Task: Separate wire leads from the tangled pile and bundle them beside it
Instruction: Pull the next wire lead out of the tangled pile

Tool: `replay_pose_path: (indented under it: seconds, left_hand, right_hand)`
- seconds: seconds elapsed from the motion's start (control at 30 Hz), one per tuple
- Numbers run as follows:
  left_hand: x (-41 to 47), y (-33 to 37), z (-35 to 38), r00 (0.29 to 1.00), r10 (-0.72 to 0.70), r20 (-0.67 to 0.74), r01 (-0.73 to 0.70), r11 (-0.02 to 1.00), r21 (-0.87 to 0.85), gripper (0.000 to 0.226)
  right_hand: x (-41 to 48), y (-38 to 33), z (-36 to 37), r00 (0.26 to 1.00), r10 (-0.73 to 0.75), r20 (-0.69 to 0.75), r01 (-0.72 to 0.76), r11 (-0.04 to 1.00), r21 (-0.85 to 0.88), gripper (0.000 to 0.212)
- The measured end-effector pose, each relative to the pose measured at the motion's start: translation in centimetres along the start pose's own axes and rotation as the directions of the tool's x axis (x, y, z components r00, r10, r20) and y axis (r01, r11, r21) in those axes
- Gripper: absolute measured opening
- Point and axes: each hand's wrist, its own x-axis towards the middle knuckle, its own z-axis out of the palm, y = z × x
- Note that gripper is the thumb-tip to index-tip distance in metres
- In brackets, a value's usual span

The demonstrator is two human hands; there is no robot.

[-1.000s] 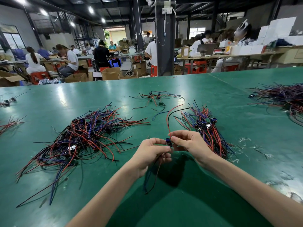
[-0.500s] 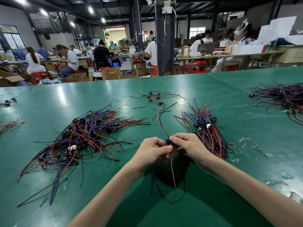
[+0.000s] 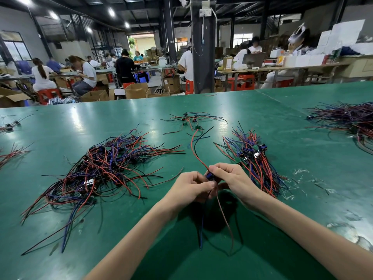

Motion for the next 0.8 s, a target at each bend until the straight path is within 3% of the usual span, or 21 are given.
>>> replay_pose_path:
  seconds: [0.3, 0.47, 0.6, 0.67, 0.8]
  left_hand:
    - [0.2, -0.2, -0.2, 0.999, 0.027, 0.040, -0.028, 0.999, 0.023, 0.018]
    - [0.2, -0.5, -0.1, 0.998, 0.044, 0.048, -0.049, 0.992, 0.118, 0.017]
    - [-0.1, 0.0, -0.3, 0.999, 0.011, -0.034, -0.002, 0.965, 0.262, 0.039]
    - [0.1, 0.1, -0.7, 0.994, -0.010, -0.108, 0.034, 0.976, 0.216, 0.045]
    - [0.4, 0.3, -1.1, 0.984, 0.012, -0.179, -0.001, 0.998, 0.063, 0.021]
  right_hand:
    - [0.0, -0.1, 0.0, 1.000, -0.018, 0.014, 0.018, 1.000, 0.002, 0.024]
    - [0.1, 0.0, -0.1, 0.999, -0.032, 0.024, 0.032, 0.999, -0.024, 0.026]
    - [0.0, -0.1, 0.0, 0.996, -0.078, 0.033, 0.080, 0.993, -0.081, 0.027]
    - [-0.1, -0.2, 0.1, 0.996, -0.076, 0.038, 0.079, 0.994, -0.081, 0.027]
    - [-0.2, -0.2, 0.2, 0.996, -0.056, 0.066, 0.065, 0.988, -0.143, 0.026]
